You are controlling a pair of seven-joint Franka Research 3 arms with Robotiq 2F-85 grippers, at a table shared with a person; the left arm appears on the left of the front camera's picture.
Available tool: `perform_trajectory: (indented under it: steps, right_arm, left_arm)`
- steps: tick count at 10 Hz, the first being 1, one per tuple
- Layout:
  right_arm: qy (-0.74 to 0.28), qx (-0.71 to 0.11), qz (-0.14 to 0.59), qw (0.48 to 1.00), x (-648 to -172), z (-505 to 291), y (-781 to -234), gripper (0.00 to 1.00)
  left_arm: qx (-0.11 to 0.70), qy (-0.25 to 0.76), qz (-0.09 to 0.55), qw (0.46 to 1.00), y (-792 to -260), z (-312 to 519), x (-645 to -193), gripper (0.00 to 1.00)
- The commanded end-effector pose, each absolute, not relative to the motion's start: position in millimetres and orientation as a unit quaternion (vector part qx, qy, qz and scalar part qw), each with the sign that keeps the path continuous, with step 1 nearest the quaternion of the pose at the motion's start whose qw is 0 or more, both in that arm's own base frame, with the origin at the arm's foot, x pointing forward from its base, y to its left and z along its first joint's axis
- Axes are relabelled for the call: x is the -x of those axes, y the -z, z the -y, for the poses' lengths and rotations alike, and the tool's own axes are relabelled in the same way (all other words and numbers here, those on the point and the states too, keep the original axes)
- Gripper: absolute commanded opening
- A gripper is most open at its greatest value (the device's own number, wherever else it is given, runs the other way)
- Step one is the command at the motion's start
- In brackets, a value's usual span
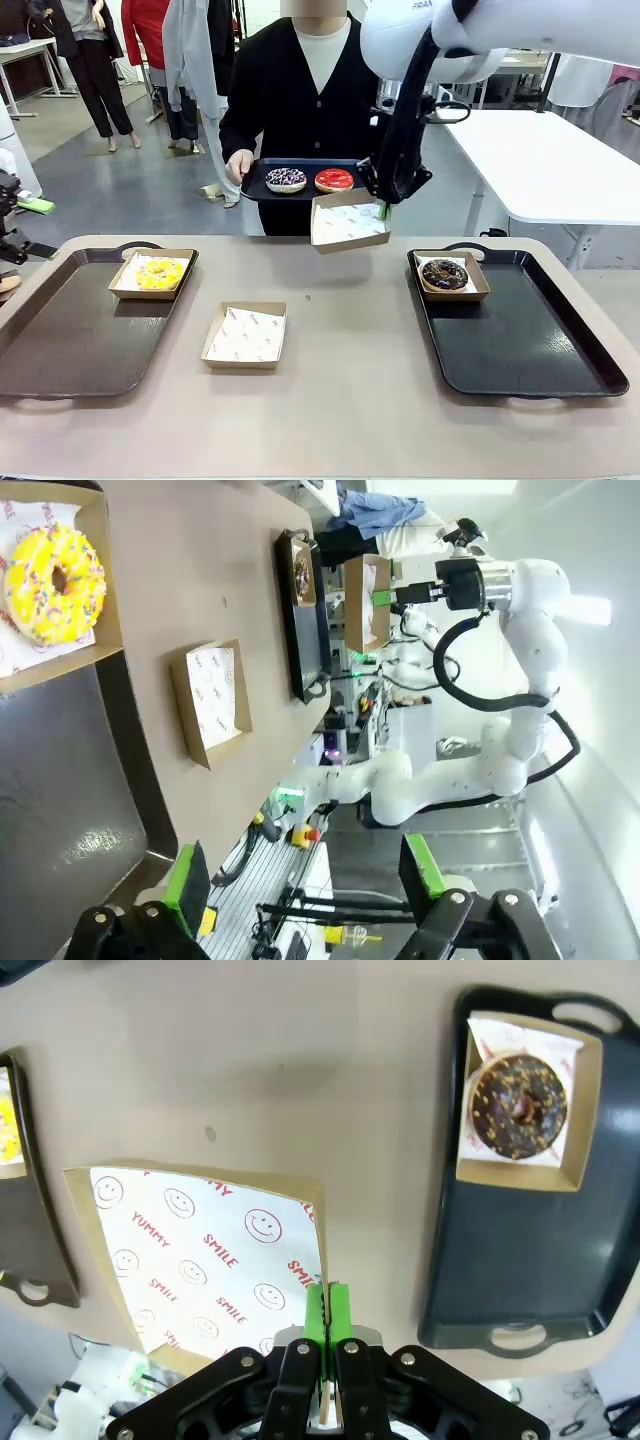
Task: Individually package the donuts and arrange them on the tray.
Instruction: Place the picked Paper togo box on the Handle tray while simultaneously picking up another Paper togo box from the table with the other hand.
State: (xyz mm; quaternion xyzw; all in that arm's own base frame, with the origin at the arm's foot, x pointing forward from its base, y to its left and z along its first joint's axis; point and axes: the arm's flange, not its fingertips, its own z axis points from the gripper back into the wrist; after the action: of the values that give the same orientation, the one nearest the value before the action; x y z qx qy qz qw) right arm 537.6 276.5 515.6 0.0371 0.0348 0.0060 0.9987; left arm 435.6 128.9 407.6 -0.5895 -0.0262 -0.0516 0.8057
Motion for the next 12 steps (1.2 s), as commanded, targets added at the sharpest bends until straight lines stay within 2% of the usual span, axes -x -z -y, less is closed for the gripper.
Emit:
perform_trajectory:
  steps: [1, 8, 12]
  right_arm:
    - [-0.004, -0.021, -0.041, 0.999, -561.2, -293.5, -524.2, 0.0]
    - [-0.006, -0.03, -0.061, 0.998, -579.8, -297.6, -514.7, 0.0]
    - [-0.012, -0.036, -0.059, 0.998, -576.1, -294.0, -509.6, 0.0]
  left_arm:
    - [0.596, -0.002, 0.064, 0.8, -405.0, -140.2, -419.2, 1.0]
    - [0.55, -0.082, 0.075, 0.828, -392.8, -161.3, -407.4, 1.0]
    - [0.554, -0.072, 0.073, 0.826, -389.7, -168.3, -411.8, 1.0]
